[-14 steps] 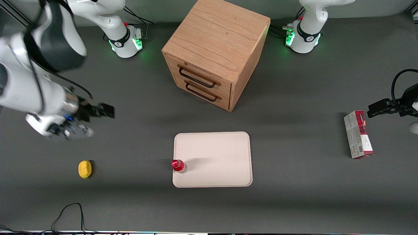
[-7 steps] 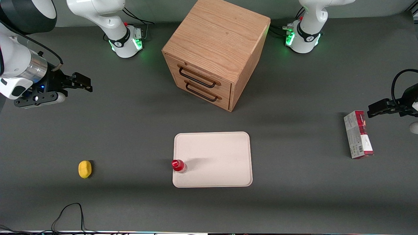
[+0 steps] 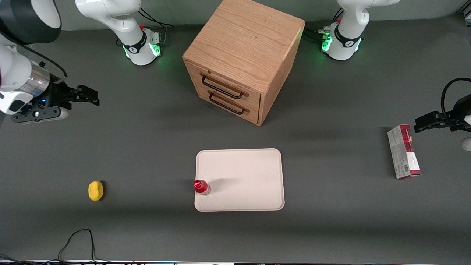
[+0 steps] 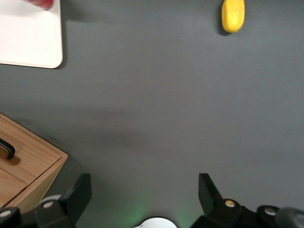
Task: Place coke bottle on tray
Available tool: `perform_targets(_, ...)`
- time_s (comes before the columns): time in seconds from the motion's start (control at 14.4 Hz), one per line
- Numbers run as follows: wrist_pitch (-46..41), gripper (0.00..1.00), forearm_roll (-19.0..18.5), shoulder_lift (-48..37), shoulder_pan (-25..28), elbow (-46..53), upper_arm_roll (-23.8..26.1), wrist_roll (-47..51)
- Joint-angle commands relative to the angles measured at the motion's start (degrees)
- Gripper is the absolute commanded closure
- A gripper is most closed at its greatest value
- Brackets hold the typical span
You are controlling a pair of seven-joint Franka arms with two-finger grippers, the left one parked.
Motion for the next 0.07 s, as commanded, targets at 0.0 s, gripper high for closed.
perform_targets(0.0,-1.07,0.00,-0.36,-0.27,-0.07,1.05,-0.24,-0.88)
